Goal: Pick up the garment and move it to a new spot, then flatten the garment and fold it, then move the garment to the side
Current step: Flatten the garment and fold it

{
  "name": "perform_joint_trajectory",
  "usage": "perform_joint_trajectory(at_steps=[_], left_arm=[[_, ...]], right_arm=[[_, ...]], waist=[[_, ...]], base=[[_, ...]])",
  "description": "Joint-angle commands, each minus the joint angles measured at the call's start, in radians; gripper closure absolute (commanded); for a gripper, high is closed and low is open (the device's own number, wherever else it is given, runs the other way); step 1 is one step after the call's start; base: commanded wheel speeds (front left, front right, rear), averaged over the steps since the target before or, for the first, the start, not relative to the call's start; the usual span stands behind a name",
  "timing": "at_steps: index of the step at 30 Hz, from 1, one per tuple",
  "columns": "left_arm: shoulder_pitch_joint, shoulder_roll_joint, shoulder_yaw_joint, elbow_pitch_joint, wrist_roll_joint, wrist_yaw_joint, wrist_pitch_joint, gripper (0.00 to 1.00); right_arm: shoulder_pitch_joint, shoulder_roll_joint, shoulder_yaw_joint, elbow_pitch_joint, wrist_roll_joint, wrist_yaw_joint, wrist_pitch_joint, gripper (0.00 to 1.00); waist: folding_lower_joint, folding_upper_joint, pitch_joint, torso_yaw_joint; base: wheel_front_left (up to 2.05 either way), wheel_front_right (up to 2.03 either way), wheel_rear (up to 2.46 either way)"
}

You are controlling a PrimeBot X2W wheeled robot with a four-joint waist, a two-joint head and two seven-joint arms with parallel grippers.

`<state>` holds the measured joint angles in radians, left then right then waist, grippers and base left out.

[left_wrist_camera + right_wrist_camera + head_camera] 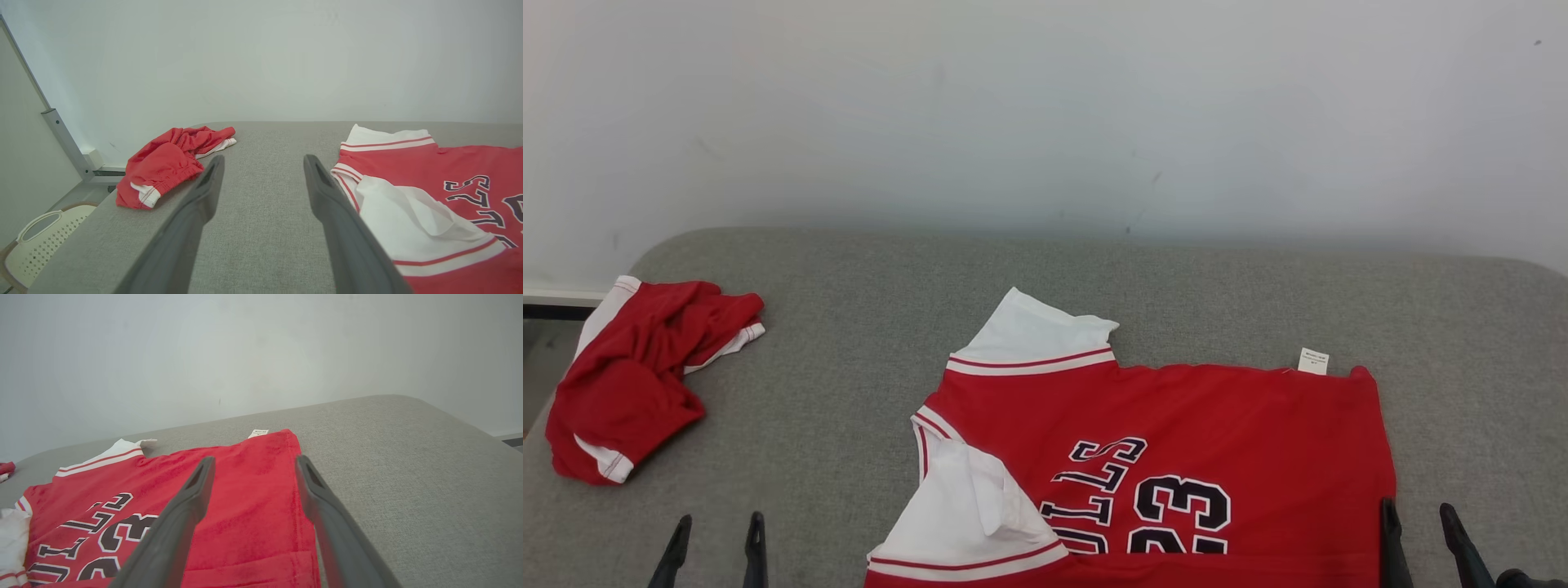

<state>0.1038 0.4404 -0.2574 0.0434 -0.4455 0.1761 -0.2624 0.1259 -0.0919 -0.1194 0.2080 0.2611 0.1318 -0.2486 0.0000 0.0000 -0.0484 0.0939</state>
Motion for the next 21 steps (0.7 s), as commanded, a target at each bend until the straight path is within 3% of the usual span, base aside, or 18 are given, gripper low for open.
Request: perform_joint_trajectory(at_steps=[1,7,21], left_arm=[[0.019,-0.011,0.012,-0.010,0.004,0.000,-0.003,0.00],[0.048,-0.058,0.082,-0.021,0.035,-0.021,-0.003,0.00],[-0.016,-0.146,0.154,0.027,0.132,-0.123,-0.003,0.00]], right_arm=[[0.011,0.003,0.002,-0.003,0.001,-0.002,-0.009,0.00],[0.014,0.004,0.030,0.004,0.003,-0.002,-0.016,0.00],[0.006,-0.020,0.098,-0.035,-0.005,-0.002,-0.016,0.00]], waist=[[0.0000,0.0000,0.000,-0.001],[0.0000,0.0000,-0.001,0.001],[0.0000,0.0000,0.000,-0.029]], base=[[0.00,0.00,0.00],[0.00,0.00,0.00],[0.00,0.00,0.00]])
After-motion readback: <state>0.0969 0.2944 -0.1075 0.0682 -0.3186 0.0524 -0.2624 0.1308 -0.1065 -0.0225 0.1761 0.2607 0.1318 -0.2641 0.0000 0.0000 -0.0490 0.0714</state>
